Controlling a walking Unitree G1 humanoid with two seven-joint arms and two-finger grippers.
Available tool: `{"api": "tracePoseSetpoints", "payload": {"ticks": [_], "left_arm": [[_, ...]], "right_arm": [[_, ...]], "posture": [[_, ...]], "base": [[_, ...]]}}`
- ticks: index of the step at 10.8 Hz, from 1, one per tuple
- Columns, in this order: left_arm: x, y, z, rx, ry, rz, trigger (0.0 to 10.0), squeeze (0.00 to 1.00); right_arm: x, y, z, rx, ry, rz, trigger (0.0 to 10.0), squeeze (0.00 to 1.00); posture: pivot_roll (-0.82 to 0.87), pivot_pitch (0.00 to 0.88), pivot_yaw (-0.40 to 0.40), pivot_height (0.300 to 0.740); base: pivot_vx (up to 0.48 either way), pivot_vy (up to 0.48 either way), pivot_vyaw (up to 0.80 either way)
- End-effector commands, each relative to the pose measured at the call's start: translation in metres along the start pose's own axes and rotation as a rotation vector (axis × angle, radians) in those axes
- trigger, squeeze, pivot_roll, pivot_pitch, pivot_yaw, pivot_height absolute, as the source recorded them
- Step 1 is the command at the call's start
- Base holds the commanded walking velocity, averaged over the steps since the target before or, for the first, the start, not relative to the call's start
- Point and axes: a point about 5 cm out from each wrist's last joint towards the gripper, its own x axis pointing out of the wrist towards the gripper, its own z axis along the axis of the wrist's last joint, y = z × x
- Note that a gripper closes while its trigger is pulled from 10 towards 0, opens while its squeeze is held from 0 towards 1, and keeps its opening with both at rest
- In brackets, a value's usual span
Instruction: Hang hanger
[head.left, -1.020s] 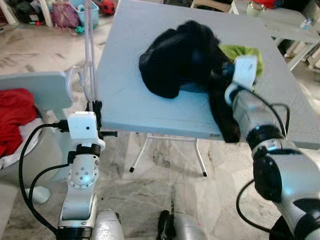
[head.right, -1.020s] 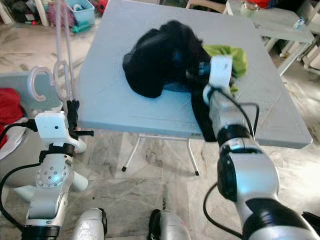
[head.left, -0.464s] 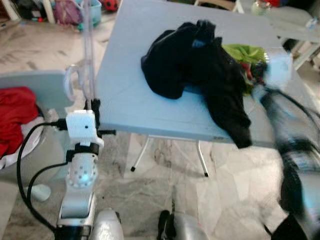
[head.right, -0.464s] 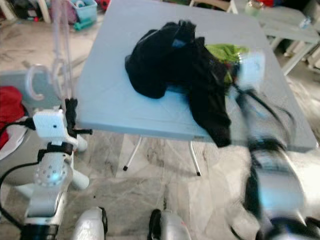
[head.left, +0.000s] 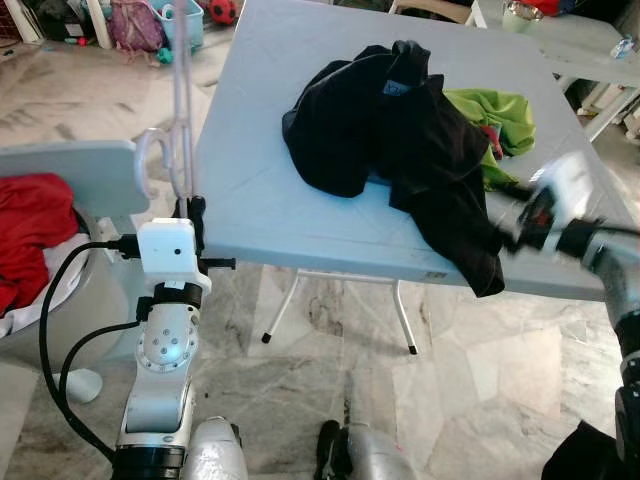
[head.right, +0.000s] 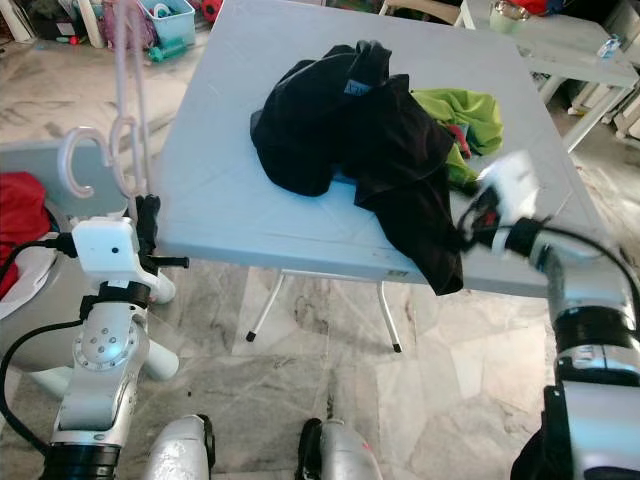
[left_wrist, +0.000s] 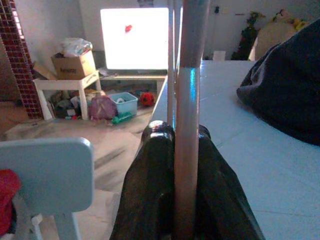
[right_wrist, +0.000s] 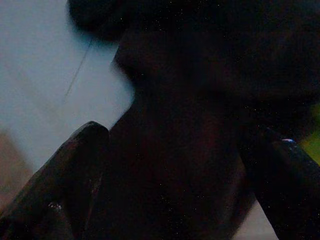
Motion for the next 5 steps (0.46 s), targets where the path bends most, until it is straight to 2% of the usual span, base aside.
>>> {"api": "tracePoseSetpoints", "payload": {"ticks": [1, 3, 4, 5], "left_arm": [[0.000, -0.001, 0.001, -0.001, -0.004, -0.010, 10.0, 0.00], [0.000, -0.001, 0.000, -0.001, -0.005, -0.013, 10.0, 0.00], [0.000, -0.001, 0.001, -0.001, -0.005, -0.015, 10.0, 0.00], [0.000, -0.001, 0.001, -0.001, -0.005, -0.015, 10.0, 0.00]], "right_arm": [[-0.004, 0.005, -0.015, 0.005, 0.080, 0.045, 10.0, 1.00], [0.014, 0.028, -0.036, 0.058, 0.179, 0.116, 10.0, 1.00], [0.022, 0.034, -0.041, 0.077, 0.193, 0.122, 10.0, 1.00], [0.036, 0.036, -0.051, 0.049, 0.261, 0.009, 10.0, 1.00]], "posture": [[0.11, 0.151, -0.100, 0.740], [0.11, 0.151, -0.098, 0.740], [0.11, 0.152, -0.098, 0.740], [0.12, 0.152, -0.099, 0.740]], "base": [[0.000, 0.000, 0.00], [0.000, 0.000, 0.00], [0.000, 0.000, 0.00], [0.000, 0.000, 0.00]]}}
